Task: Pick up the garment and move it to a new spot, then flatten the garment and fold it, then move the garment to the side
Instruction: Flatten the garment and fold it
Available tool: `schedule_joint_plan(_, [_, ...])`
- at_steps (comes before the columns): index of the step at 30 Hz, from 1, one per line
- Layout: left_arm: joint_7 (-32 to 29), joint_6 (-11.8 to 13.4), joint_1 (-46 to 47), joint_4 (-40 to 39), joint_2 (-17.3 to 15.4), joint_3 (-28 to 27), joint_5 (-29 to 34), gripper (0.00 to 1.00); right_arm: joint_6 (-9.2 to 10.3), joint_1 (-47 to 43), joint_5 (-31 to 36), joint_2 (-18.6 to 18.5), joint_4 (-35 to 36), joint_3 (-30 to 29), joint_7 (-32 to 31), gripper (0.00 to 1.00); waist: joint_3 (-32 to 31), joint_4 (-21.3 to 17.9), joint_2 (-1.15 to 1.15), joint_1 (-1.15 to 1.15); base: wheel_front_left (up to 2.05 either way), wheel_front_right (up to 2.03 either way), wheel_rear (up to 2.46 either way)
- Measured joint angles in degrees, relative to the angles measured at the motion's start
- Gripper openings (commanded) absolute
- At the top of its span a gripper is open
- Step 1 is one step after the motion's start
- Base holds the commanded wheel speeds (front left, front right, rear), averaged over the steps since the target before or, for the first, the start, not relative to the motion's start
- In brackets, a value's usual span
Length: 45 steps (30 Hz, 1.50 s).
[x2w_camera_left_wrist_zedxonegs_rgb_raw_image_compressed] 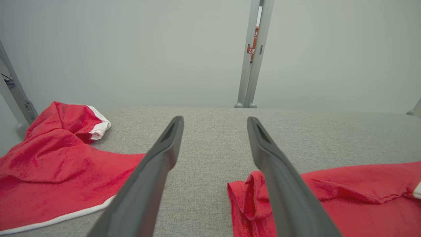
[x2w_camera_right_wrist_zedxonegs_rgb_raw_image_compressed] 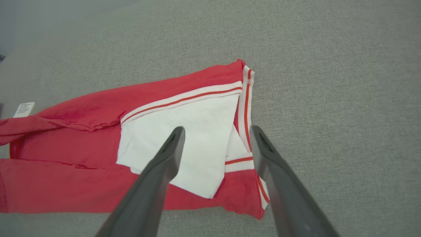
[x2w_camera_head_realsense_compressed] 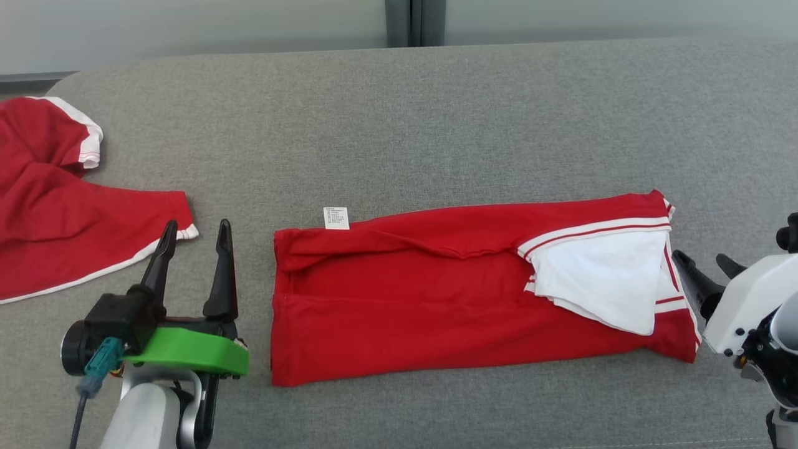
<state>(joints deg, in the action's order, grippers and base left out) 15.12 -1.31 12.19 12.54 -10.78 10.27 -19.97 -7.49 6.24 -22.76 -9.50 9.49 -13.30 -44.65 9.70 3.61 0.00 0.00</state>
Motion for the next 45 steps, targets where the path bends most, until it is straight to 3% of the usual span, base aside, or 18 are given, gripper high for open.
schedule_joint_plan(4, [0.0, -2.53, -2.55, -3.04, 4.53, -5.61, 1.24, 1.0, 0.0, 3.58, 0.88, 1.51, -5.37, -1.09, 2.81, 1.0, -0.84, 0.08, 0.0, 0.0, 0.0, 0.0, 0.0])
schedule_joint_plan(10, [0.0, -4.81, -4.33, -3.1, 7.28, -9.55, 1.13, 1.0, 0.0, 7.78, 2.11, 3.08, -16.38, -2.11, 7.27, 1.0, -1.68, 0.13, 0.0, 0.0, 0.0, 0.0, 0.0])
schedule_joint_plan(21, [0.0, -5.82, -5.15, 0.63, 7.87, -9.33, 0.89, 1.0, 0.01, 14.05, 8.93, 3.46, -31.28, -4.76, 10.48, 1.0, -1.01, 1.3, 0.0, 0.0, 0.0, 0.0, 0.0])
schedule_joint_plan(37, [-0.01, -6.0, -4.69, 0.56, 7.88, -9.42, -0.65, 1.0, 0.02, 18.12, 12.0, 4.11, -38.82, -5.92, 7.86, 1.0, 1.52, 2.98, 0.0, 0.0, 0.0, 0.0, 0.0])
schedule_joint_plan(38, [0.0, -6.0, -4.61, 0.56, 7.88, -9.56, -0.65, 1.0, 0.02, 18.31, 11.89, 4.04, -38.98, -5.5, 7.27, 0.86, 1.72, 2.99, 0.0, 0.0, 0.0, 0.0, 0.0])
schedule_joint_plan(39, [0.0, -6.0, -4.52, 0.56, 7.88, -9.69, -0.67, 1.0, 0.03, 18.58, 11.74, 3.93, -39.07, -5.16, 6.88, 0.48, 1.94, 2.98, 0.0, 0.0, 0.0, 0.0, 0.0])
schedule_joint_plan(40, [0.0, -6.01, -4.46, 0.56, 7.88, -9.85, -0.74, 1.0, 0.03, 18.81, 11.23, 3.91, -39.07, -4.97, 6.75, 0.33, 2.14, 2.97, 0.0, 0.0, 0.0, 0.0, 0.0])
schedule_joint_plan(41, [-0.01, -6.01, -4.44, 0.56, 7.88, -9.93, -0.78, 1.0, 0.03, 18.92, 10.67, 3.96, -39.07, -5.01, 6.76, 0.0, 2.25, 2.94, 0.0, 0.0, 0.0, 0.0, 0.0])
schedule_joint_plan(45, [-0.01, -6.01, -4.43, 0.27, 7.9, -11.43, -0.81, 1.0, -0.02, 20.09, 9.79, 4.63, -38.15, -6.02, 7.43, 0.0, 2.71, 2.0, 0.0, 0.0, 0.0, 0.0, 0.0])
